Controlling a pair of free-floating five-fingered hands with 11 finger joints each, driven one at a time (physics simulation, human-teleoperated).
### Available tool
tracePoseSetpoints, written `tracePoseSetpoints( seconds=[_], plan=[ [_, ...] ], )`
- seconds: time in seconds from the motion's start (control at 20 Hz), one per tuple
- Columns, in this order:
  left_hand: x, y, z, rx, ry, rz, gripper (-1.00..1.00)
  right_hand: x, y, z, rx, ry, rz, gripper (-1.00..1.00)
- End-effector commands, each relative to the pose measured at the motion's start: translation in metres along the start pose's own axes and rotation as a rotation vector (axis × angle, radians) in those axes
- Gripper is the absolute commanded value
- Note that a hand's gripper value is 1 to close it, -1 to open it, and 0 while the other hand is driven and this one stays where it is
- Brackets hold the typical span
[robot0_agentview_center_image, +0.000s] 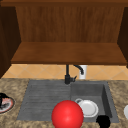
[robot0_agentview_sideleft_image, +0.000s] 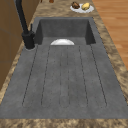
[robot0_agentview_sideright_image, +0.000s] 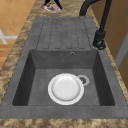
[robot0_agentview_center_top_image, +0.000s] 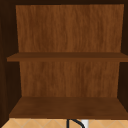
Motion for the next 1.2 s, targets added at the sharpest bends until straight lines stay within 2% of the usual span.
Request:
tracePoseSetpoints(
  seconds=[0.0, 0.05, 0.1, 0.25, 0.35, 0.5, 0.6, 0.85, 1.0, 1.15],
  plan=[
    [-0.006, -0.017, 0.004, 0.050, 0.005, -0.060, -1.00, 0.000, 0.000, 0.000, 0.000, 0.000, 0.000, 0.00],
    [0.000, -0.020, 0.002, 0.040, 0.011, -0.081, -1.00, 0.000, 0.000, 0.000, 0.000, 0.000, 0.000, 0.00],
    [0.005, -0.022, 0.000, 0.039, 0.026, -0.085, -1.00, 0.000, 0.000, 0.000, 0.000, 0.000, 0.000, 0.00],
    [0.012, -0.025, -0.003, 0.056, 0.059, -0.097, -1.00, 0.000, 0.000, 0.000, 0.000, 0.000, 0.000, 0.00],
    [0.015, -0.025, -0.005, 0.068, 0.076, -0.092, -1.00, 0.000, 0.000, 0.000, 0.000, 0.000, 0.000, 0.00],
    [0.016, -0.026, -0.004, 0.078, 0.079, -0.072, -1.00, 0.000, 0.000, 0.000, 0.000, 0.000, 0.000, 0.00],
    [0.021, -0.026, -0.003, 0.069, 0.071, -0.054, -1.00, 0.000, 0.000, 0.000, 0.000, 0.000, 0.000, 0.00],
    [0.019, -0.008, -0.007, 0.058, 0.064, -0.040, -1.00, 0.000, 0.000, 0.000, 0.000, 0.000, 0.000, 0.00],
    [0.008, 0.000, -0.009, 0.062, 0.063, -0.046, -1.00, 0.000, 0.000, 0.000, 0.000, 0.000, 0.000, 0.00],
    [-0.001, 0.004, -0.013, 0.058, 0.066, -0.078, -1.00, 0.000, 0.000, 0.000, 0.000, 0.000, 0.000, 0.00]
  ],
)
